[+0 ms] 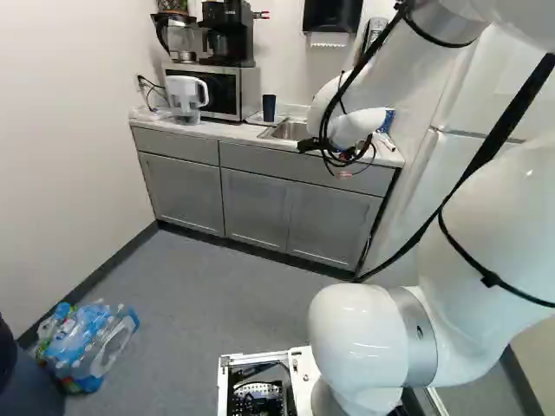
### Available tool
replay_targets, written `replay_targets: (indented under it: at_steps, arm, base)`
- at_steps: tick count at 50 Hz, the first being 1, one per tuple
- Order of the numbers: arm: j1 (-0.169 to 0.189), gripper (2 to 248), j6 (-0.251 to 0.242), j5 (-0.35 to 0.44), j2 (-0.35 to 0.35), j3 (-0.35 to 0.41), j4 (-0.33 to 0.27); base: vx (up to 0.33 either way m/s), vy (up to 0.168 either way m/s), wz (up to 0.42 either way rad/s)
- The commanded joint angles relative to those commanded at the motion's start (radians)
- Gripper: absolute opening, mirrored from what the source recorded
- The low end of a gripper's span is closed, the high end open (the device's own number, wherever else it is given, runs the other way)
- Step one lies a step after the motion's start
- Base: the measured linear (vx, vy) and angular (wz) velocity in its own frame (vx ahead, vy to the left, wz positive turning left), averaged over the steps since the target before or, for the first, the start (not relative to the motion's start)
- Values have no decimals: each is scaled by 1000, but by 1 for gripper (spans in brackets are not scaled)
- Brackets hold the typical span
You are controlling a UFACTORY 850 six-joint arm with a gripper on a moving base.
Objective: Rinse the cup and place it in the tray
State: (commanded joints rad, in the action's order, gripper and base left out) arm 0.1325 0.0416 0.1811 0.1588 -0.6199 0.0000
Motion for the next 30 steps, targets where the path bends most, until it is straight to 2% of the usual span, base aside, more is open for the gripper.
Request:
replay_targets:
  at_steps: [30]
  arm:
    - [-62, 247, -19, 322, 56, 248, 0]
  base:
    - [0, 0, 0]
